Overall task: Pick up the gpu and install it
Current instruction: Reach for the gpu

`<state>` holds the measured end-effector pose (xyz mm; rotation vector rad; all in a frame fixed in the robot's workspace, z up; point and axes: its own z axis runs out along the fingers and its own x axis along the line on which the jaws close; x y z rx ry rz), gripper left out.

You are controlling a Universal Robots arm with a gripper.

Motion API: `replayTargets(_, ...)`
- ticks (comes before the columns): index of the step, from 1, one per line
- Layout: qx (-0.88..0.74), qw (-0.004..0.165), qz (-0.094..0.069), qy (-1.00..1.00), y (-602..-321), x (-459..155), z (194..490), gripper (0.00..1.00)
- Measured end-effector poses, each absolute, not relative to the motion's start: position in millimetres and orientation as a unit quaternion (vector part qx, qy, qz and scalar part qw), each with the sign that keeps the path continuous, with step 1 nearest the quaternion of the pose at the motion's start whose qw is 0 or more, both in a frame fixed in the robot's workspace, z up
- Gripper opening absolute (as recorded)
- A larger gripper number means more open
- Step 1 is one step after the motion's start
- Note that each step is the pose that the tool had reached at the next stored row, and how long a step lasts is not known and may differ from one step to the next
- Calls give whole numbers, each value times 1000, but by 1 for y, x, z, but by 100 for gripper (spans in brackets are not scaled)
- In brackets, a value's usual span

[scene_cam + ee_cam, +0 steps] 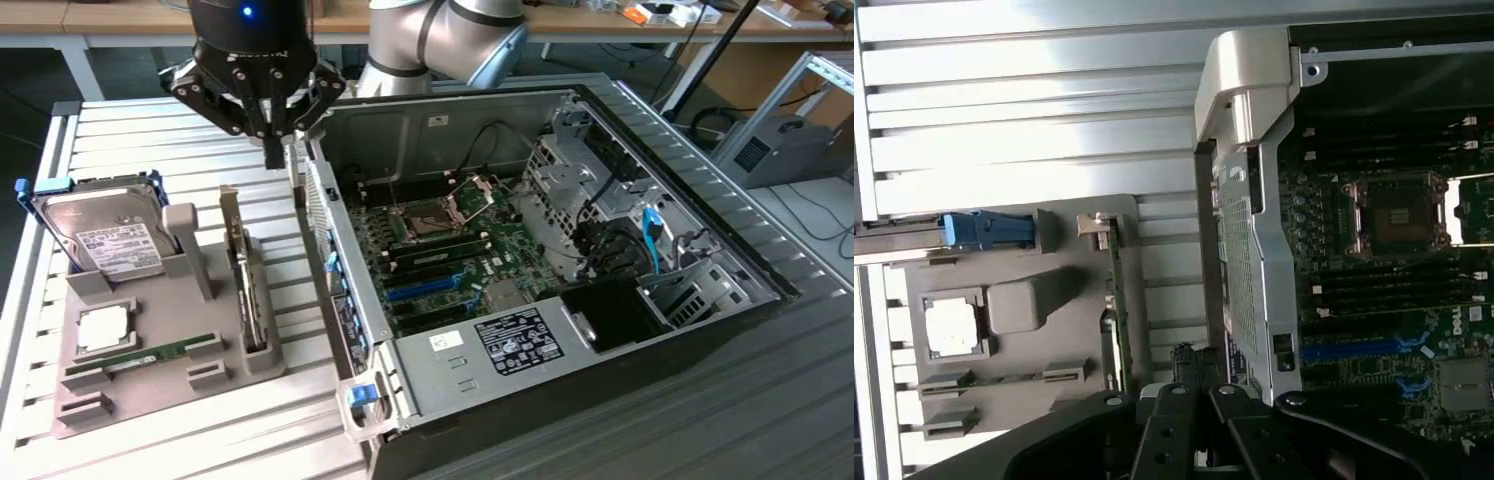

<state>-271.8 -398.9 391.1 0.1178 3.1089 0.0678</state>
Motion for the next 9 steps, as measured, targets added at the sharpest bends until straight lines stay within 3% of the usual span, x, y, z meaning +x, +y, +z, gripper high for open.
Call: replayTargets(9, 38, 15, 22, 999, -399, -298, 390, 11)
